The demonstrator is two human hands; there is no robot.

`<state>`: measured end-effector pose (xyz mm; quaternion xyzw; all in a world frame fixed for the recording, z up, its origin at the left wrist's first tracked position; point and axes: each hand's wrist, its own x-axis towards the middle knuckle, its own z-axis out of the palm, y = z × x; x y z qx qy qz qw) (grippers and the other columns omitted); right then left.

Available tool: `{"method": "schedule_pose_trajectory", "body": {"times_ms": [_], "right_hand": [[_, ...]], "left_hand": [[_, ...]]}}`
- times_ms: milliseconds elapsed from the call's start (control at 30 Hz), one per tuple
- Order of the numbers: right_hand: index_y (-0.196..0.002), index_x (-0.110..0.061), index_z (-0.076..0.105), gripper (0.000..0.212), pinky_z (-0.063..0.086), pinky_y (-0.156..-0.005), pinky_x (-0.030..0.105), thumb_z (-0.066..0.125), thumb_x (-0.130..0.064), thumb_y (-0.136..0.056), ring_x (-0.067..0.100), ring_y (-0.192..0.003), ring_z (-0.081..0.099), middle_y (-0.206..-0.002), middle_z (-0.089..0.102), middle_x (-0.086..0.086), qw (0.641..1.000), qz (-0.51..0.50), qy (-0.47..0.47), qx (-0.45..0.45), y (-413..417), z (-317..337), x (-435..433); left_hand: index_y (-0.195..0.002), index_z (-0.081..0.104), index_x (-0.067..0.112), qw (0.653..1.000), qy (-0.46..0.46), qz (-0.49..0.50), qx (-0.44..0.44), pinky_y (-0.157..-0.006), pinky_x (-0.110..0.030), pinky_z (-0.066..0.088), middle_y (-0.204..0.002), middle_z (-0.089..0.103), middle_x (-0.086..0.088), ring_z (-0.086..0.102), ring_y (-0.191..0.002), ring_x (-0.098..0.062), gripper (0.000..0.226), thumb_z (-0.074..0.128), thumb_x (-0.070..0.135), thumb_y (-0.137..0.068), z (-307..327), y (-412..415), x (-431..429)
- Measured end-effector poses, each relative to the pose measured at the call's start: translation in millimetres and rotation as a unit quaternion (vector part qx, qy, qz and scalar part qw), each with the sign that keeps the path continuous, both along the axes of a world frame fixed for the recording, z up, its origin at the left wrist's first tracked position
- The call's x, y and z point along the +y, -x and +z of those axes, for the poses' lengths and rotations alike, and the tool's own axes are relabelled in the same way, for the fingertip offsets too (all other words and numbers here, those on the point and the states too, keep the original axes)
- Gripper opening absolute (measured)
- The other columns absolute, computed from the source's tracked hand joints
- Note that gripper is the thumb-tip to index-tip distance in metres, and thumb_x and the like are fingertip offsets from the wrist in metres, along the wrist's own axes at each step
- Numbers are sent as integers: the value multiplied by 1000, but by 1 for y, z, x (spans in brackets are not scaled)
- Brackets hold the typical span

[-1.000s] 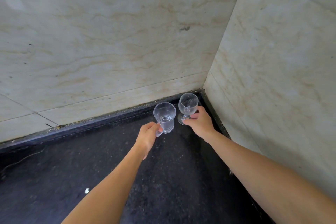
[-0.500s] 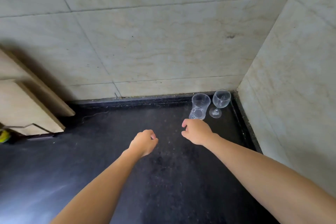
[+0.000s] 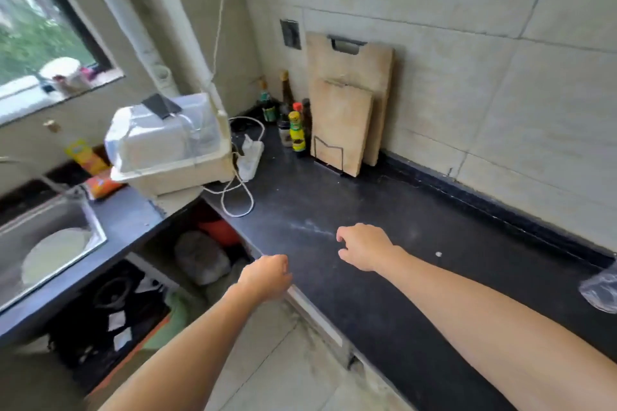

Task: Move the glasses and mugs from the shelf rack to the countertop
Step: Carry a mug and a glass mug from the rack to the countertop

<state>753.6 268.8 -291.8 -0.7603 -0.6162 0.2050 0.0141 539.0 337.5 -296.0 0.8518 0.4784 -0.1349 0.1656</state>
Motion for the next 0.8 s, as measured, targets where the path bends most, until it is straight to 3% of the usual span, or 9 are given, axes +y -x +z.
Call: {"method": "schedule_pose_trajectory", "body": {"times_ms": [133,200,267,367,700,800], "right_hand": [[-117,-19,58,30,49,-76,38,52,-26,-89,30,-96,61,-111,65,7,995,93,-14,-14,129,14,44],[-117,-20,58,31,47,-74,37,53,-28,-88,31,-97,61,-112,65,8,991,133,-22,-19,187,20,59],[-121,-21,58,34,49,-78,38,53,-31,-89,32,-102,61,-116,65,9,981,190,-33,-22,258,26,75],[-123,-23,58,36,48,-83,37,53,-35,-89,32,-106,61,-118,67,7,962,266,-52,-24,357,40,93],[-127,-23,56,39,50,-84,39,54,-38,-91,28,-105,62,-116,66,5,861,501,-80,-36,626,64,139],[-121,-21,58,34,48,-76,35,55,-36,-91,28,-100,62,-112,67,6,830,550,-84,-32,697,64,161]], "left_hand": [[-111,58,15,998,-21,59,16,-87,-40,48,-117,64,-10,59,-109,-33,30,49,34,-90,17,140,5],[-105,57,14,995,-34,89,26,-80,-38,47,-113,64,-11,60,-105,-33,26,47,32,-88,25,201,5],[-97,56,15,989,-43,139,24,-72,-35,43,-107,65,-10,60,-98,-32,24,45,34,-87,37,274,1],[-102,60,18,971,-42,234,4,-68,-33,44,-102,66,-7,62,-92,-30,30,45,37,-85,52,374,-11],[-102,62,22,888,-14,459,-29,-84,-39,56,-105,67,-2,64,-94,-21,22,53,38,-90,59,599,-53],[-102,63,21,857,-10,514,-37,-82,-34,56,-102,67,0,64,-92,-17,18,55,33,-91,63,653,-47]]}}
